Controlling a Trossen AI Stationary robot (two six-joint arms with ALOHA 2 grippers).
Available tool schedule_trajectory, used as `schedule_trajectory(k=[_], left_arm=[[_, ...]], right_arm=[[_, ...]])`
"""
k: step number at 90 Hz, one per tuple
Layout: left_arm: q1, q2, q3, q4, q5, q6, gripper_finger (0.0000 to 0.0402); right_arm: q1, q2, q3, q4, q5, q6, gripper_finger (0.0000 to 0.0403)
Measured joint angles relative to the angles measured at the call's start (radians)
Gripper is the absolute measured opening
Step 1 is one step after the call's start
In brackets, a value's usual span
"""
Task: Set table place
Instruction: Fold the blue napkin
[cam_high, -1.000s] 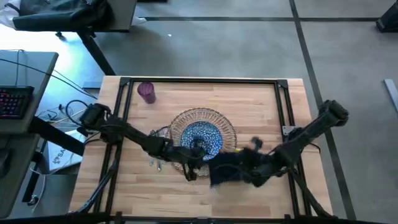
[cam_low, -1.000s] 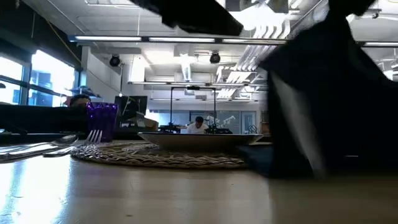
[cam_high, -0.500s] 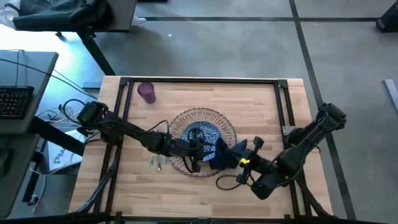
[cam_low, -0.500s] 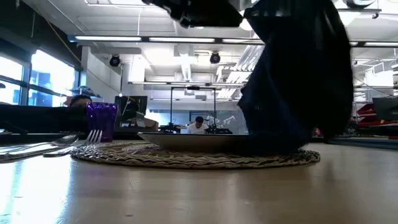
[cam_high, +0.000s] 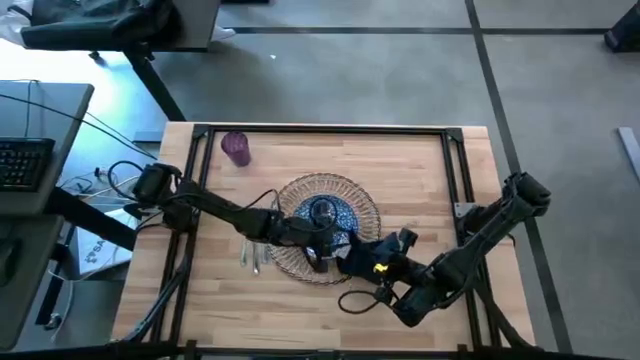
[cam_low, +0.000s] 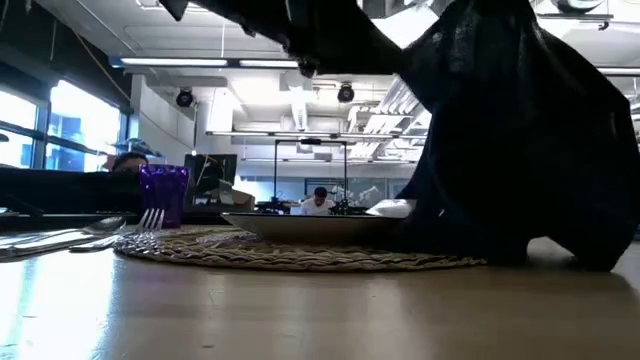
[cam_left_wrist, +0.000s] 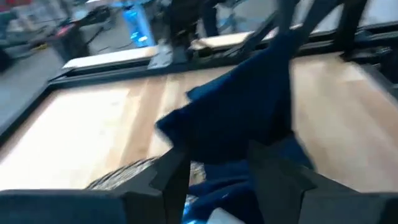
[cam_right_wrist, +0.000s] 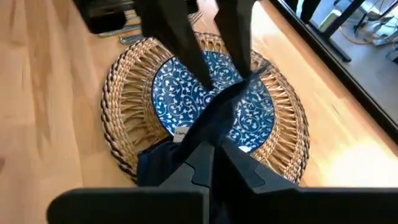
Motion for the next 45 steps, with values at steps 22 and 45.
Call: schedule_trajectory(k=[22, 45], left_arm=[[0.041, -0.005, 0.0, 0.002, 0.132, -0.039, 0.0147], [0.071, 0.048, 0.0, 0.099, 0.22, -0.054, 0.0147]], right_arm=[[0.0, 0.0, 0.0, -0.011, -0.008, 0.008, 0.0], [0.0, 0.0, 0.0, -0.006, -0.005, 0.01, 0.0]])
